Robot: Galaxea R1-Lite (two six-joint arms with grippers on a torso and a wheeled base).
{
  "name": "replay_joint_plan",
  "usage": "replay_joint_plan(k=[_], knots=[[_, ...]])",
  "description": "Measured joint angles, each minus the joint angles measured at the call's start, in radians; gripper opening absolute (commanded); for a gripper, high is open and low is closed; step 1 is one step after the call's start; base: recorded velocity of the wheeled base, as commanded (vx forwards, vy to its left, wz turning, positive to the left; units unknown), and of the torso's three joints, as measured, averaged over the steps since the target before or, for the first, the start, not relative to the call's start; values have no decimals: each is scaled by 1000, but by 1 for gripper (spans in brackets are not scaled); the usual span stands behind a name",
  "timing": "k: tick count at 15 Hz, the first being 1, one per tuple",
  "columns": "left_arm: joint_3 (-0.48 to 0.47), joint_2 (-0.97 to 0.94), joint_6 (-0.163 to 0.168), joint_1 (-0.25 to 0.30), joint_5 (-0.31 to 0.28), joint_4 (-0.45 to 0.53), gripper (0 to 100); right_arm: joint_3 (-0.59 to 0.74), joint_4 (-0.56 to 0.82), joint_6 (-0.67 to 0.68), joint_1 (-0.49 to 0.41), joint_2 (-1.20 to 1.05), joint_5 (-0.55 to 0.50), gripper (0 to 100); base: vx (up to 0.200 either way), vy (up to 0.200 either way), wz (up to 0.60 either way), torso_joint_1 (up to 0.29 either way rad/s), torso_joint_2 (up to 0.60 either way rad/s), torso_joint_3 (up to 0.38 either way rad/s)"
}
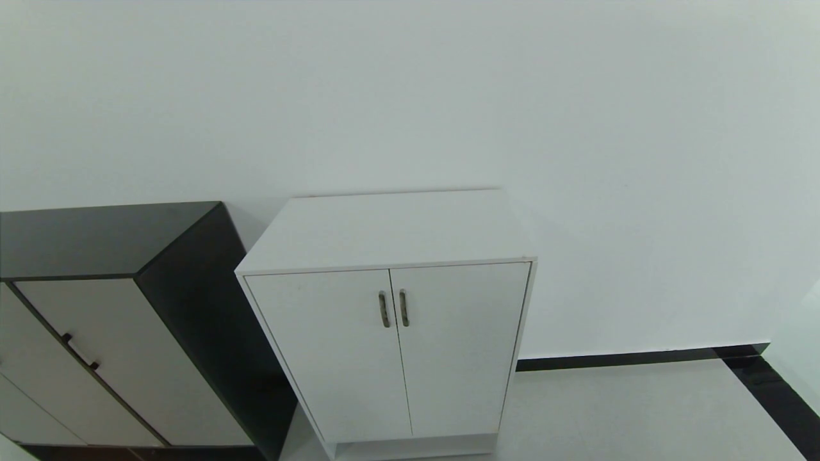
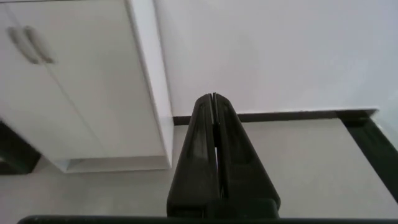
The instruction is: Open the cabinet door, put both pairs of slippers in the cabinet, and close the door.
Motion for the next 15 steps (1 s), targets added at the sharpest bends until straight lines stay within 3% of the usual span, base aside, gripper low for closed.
replay_joint_plan(k=[2,15], knots=[[0,0,0,0,0,0,0,0,0,-4,-44,-15,1,0,0,0,0,0,0,0],[0,0,3,0,0,0,0,2,-4,7,-39,-116,17,0,0,0,0,0,0,0]])
